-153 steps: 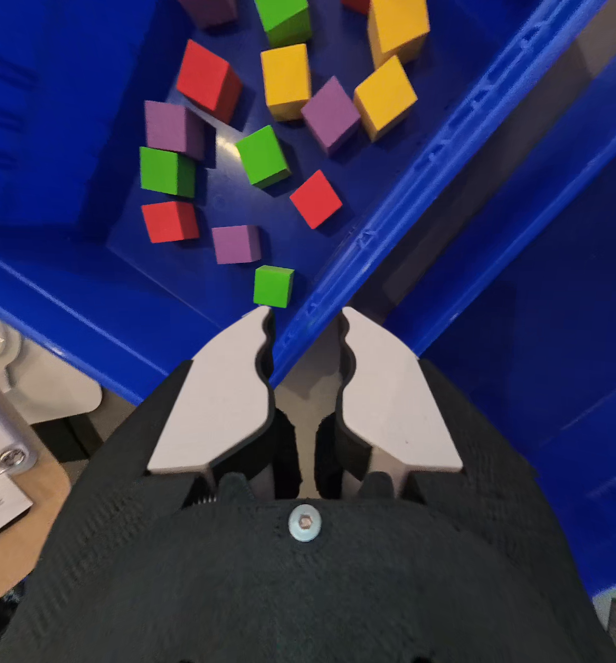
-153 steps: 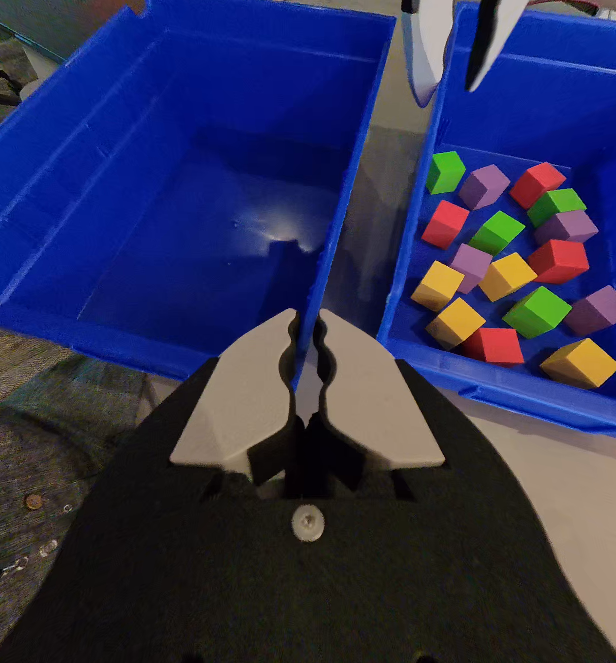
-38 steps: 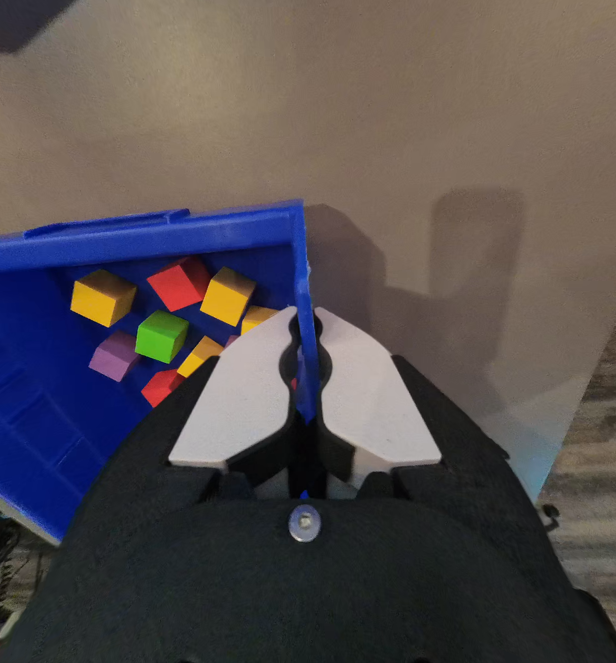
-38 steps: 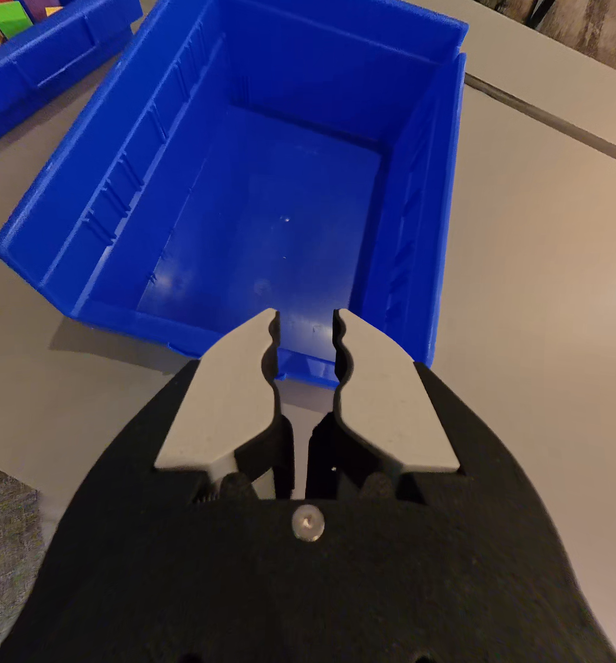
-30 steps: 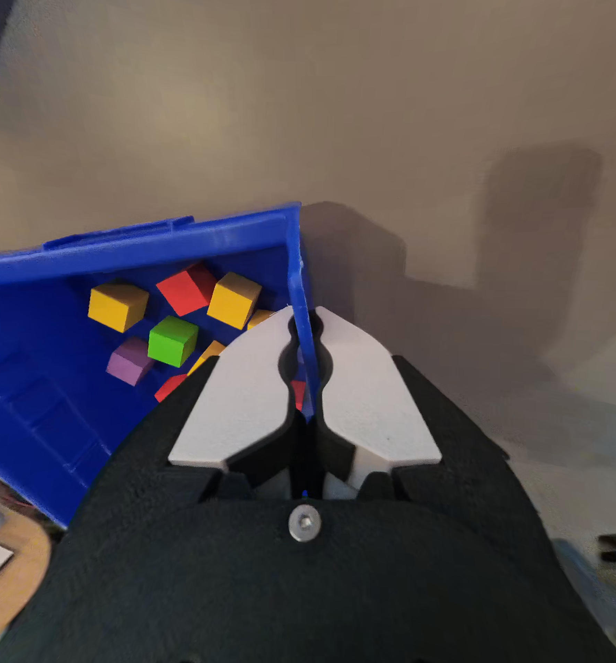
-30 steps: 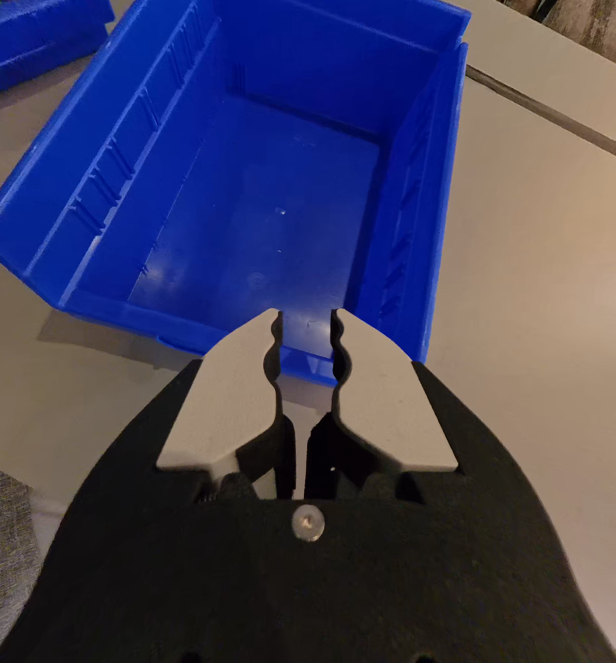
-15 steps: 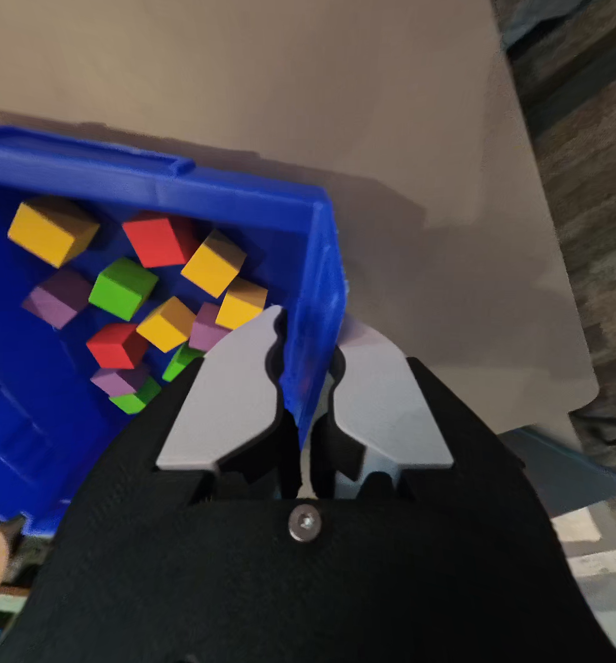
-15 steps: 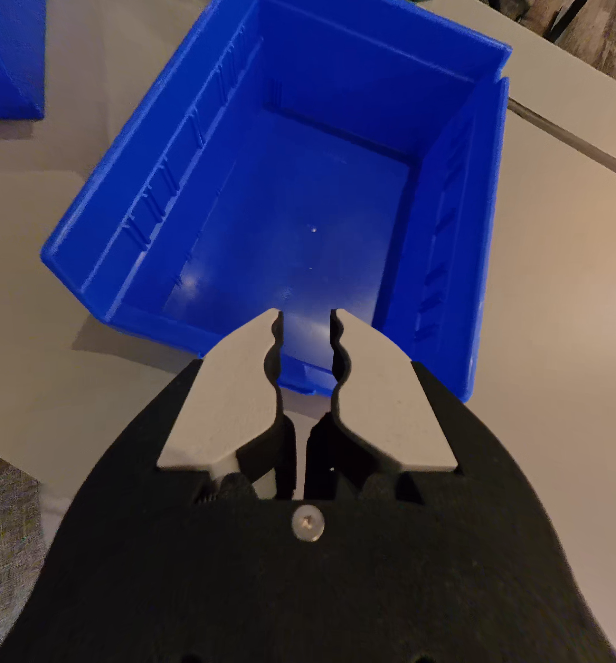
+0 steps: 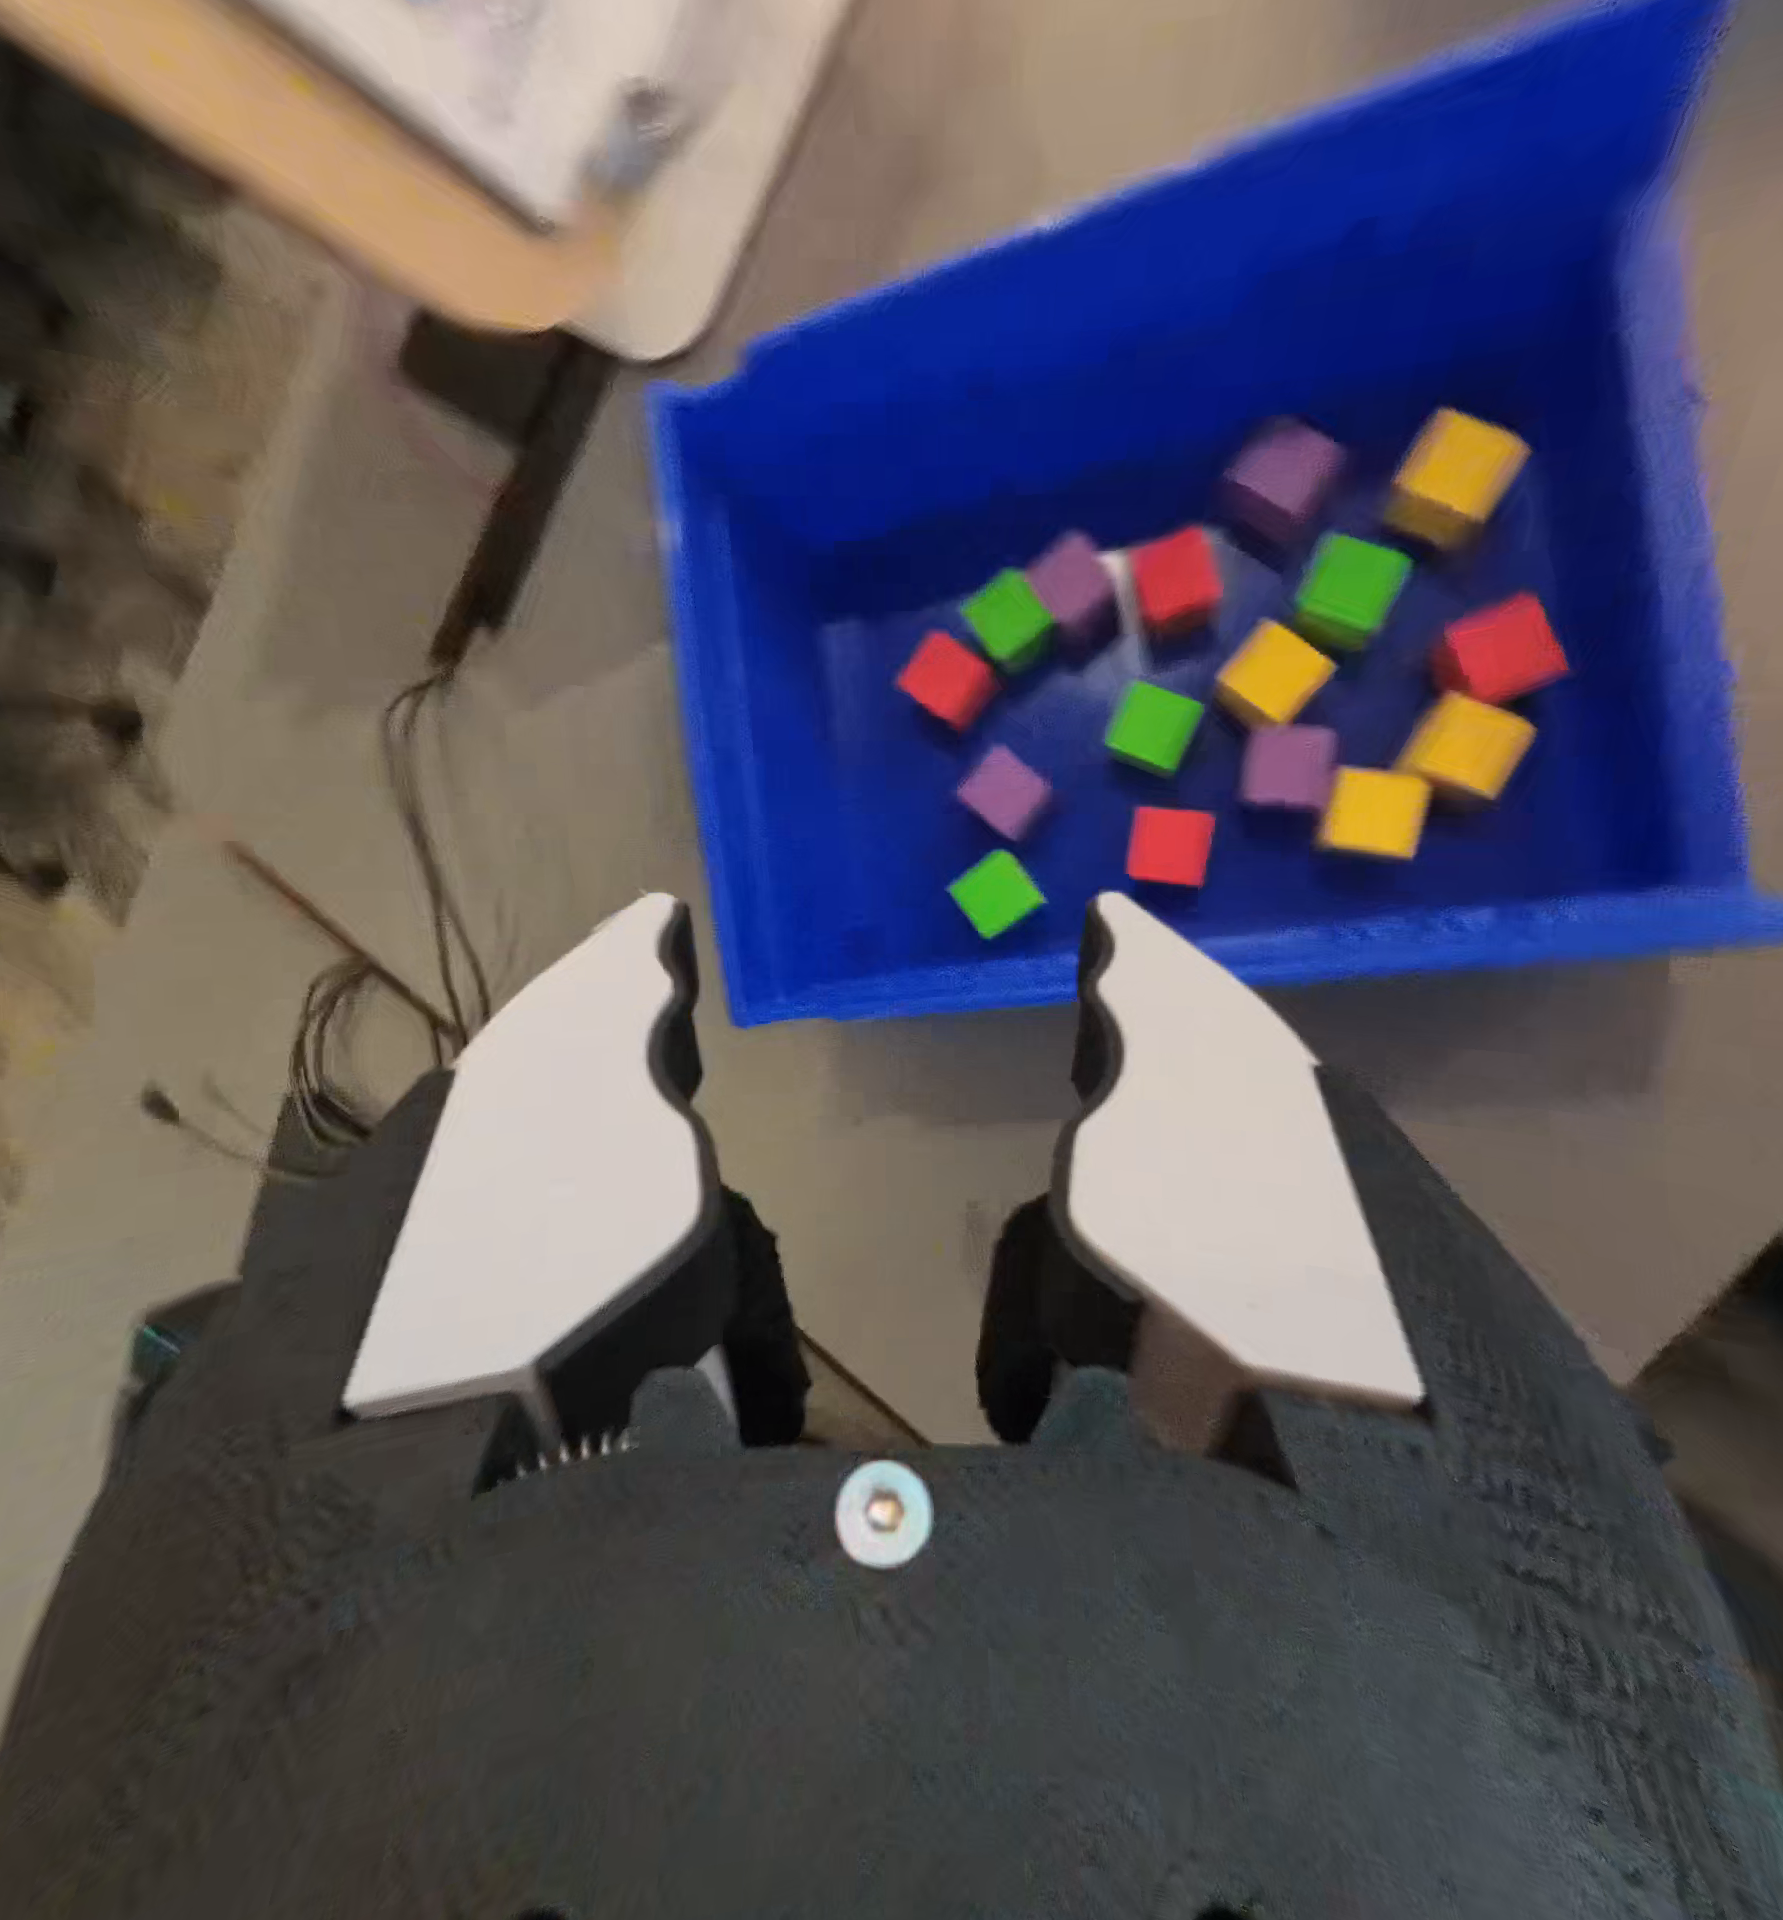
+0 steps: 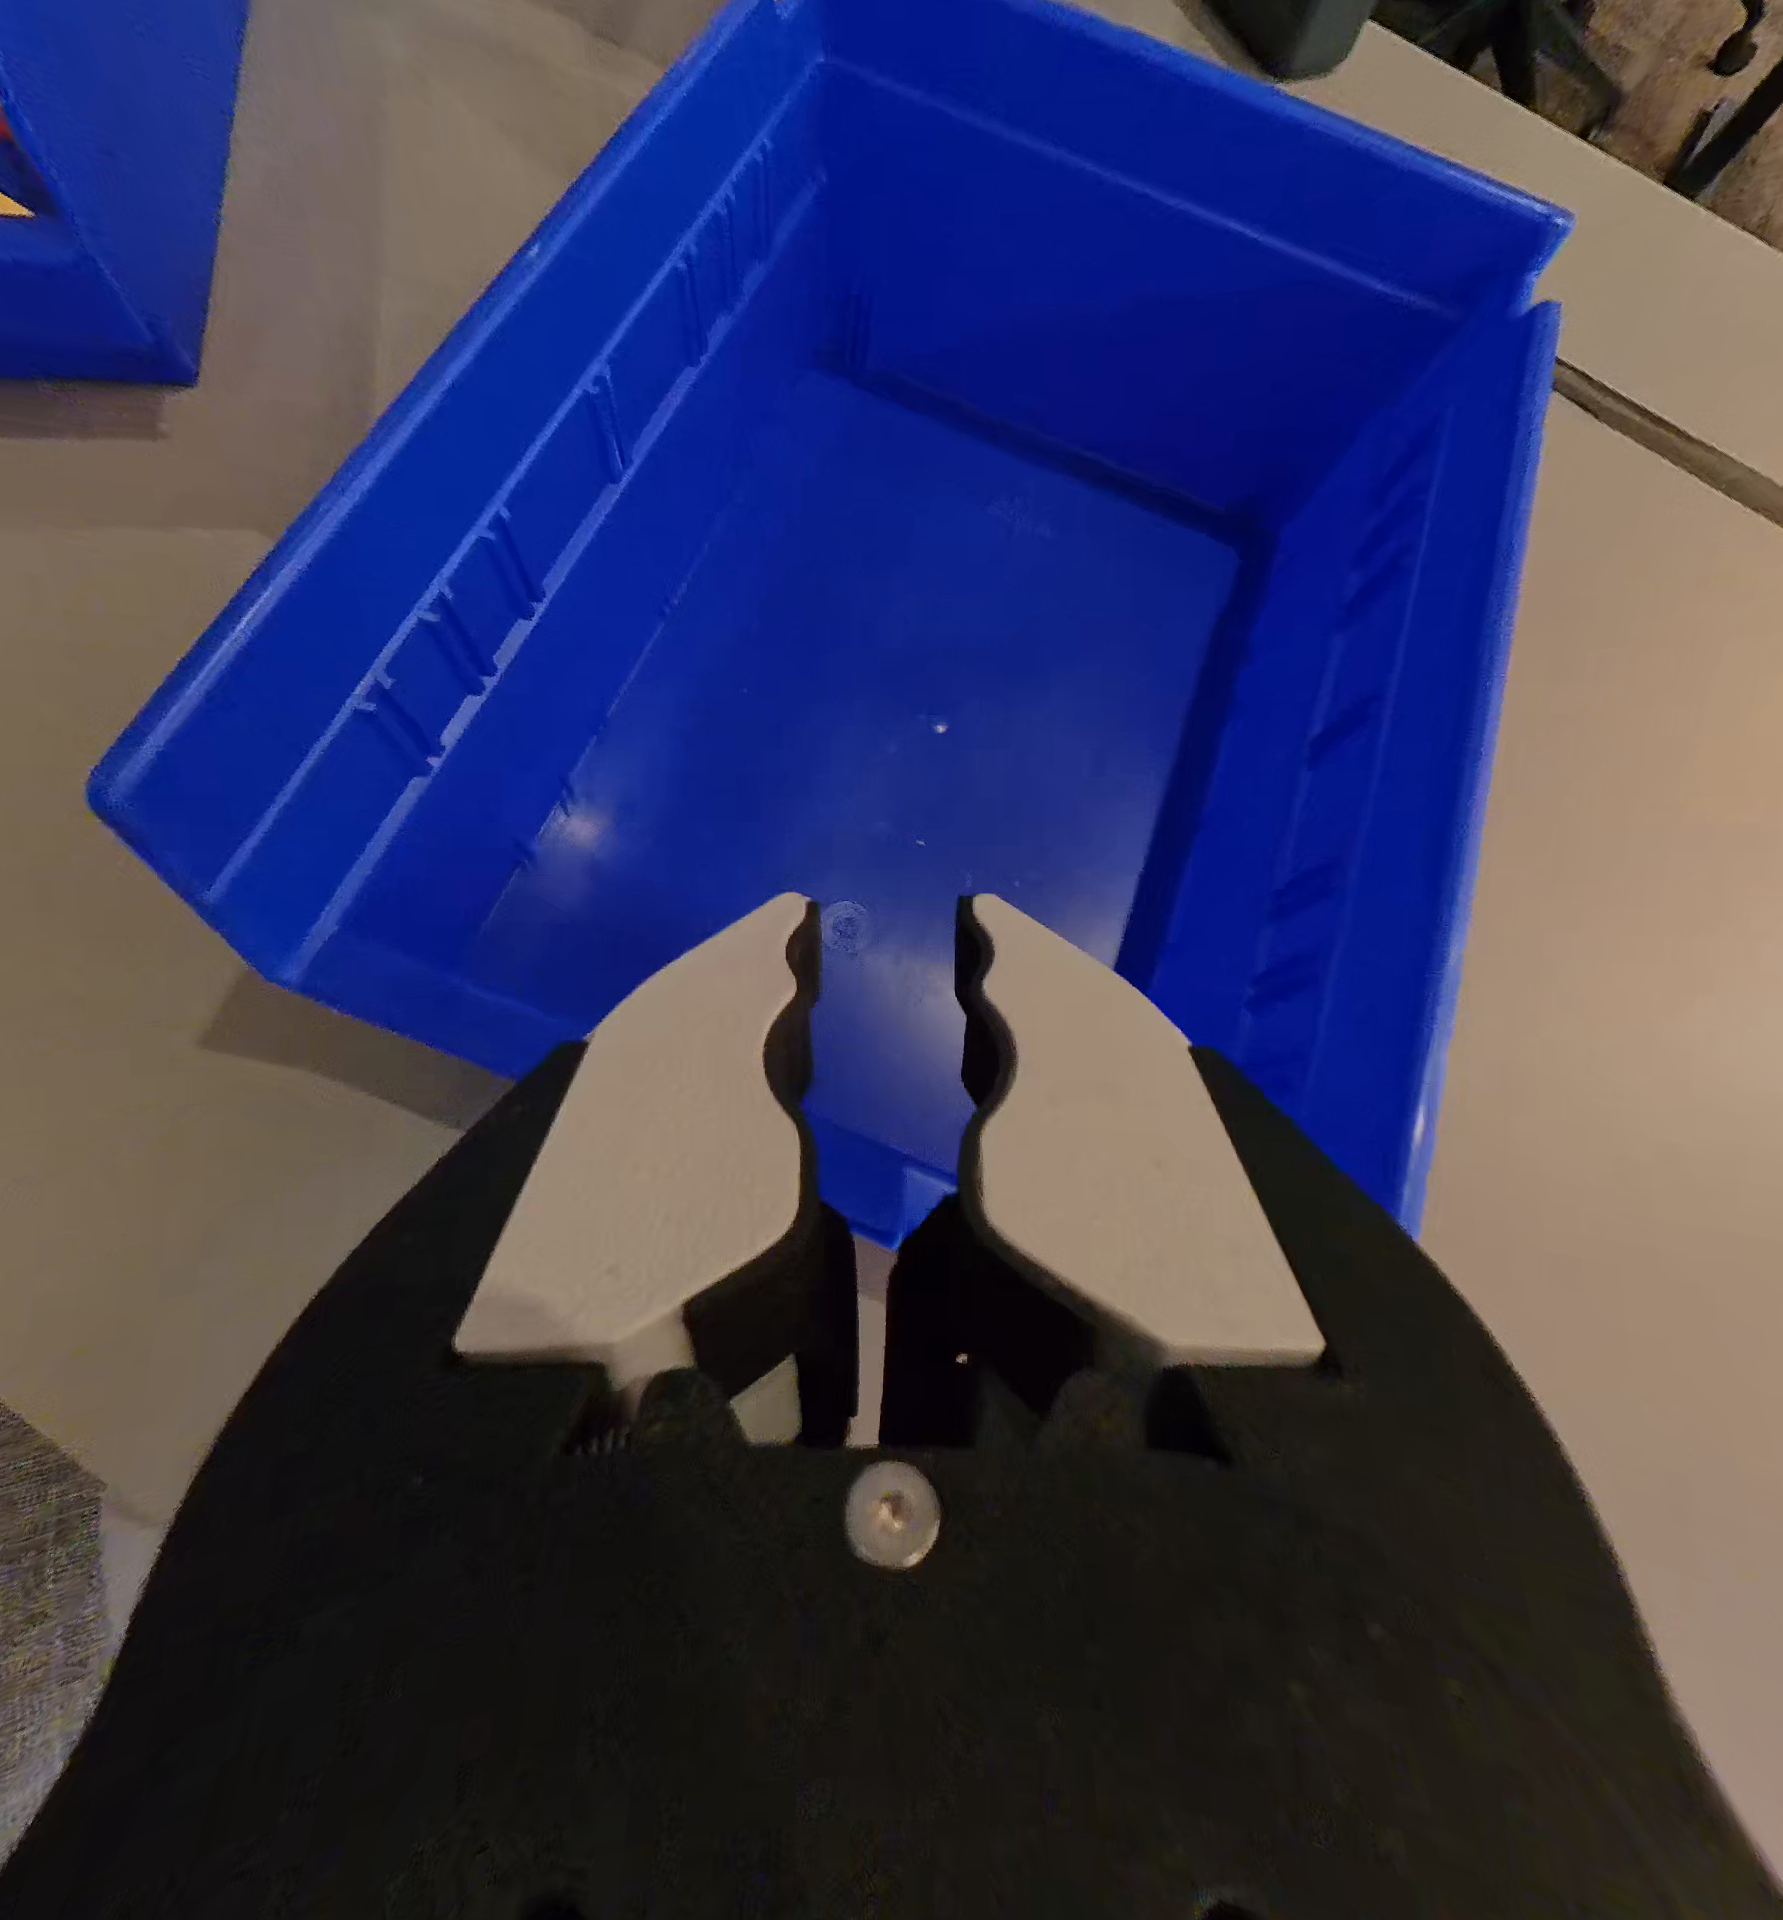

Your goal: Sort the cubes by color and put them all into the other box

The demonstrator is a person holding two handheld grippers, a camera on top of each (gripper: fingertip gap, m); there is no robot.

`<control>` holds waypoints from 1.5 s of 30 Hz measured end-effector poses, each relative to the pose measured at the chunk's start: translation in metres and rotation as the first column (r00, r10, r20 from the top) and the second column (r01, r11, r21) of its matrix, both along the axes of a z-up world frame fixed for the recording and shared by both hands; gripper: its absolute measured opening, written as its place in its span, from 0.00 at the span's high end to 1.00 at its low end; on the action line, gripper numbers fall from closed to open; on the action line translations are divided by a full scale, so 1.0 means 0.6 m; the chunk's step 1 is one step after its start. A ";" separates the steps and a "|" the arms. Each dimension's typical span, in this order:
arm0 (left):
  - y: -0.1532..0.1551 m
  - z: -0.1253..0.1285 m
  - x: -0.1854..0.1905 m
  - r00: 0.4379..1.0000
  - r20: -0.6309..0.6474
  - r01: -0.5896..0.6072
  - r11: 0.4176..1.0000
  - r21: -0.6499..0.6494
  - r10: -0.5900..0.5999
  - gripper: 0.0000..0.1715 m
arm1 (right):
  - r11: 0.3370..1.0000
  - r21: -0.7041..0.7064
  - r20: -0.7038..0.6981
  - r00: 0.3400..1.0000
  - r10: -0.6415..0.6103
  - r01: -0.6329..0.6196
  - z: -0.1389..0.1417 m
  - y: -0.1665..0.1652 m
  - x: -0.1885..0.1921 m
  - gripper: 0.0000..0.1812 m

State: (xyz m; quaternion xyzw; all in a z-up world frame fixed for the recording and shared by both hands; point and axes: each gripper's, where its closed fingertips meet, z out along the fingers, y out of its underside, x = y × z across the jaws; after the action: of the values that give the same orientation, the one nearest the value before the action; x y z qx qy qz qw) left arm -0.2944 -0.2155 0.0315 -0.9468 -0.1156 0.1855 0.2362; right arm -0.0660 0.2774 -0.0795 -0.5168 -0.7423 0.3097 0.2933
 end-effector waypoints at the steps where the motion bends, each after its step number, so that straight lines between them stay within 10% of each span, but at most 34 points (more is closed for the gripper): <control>1: -0.004 0.004 -0.023 0.998 0.015 -0.062 0.998 0.032 0.061 0.59 | 1.000 -0.002 -0.001 1.000 0.006 -0.007 -0.002 -0.003 -0.003 0.86; 13: 0.072 -0.188 -0.194 0.975 0.169 -0.093 0.956 -0.279 0.145 0.65 | 0.999 0.028 0.002 1.000 -0.017 0.017 0.011 0.007 0.020 0.87; 17: 0.077 -0.226 -0.190 0.955 0.276 -0.006 0.942 -0.335 0.104 0.87 | 0.998 0.050 -0.003 0.999 -0.041 0.041 0.021 0.025 0.040 0.87; 24: 0.108 -0.222 -0.159 0.912 0.323 0.332 0.919 -0.211 -0.255 0.94 | 0.997 0.044 0.033 0.997 -0.064 0.062 0.007 0.038 0.050 0.87; 45: 0.283 -0.225 -0.152 0.695 0.312 0.718 0.608 -0.339 -0.648 0.92 | 0.995 0.067 0.109 0.990 -0.085 0.078 -0.016 -0.022 0.080 0.87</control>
State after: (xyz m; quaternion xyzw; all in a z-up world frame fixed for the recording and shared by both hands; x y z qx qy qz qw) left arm -0.3859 -0.0458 -0.1033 -0.9572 0.2816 0.0264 0.0613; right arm -0.0180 0.2640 -0.0893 -0.5538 -0.7450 0.2445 0.2800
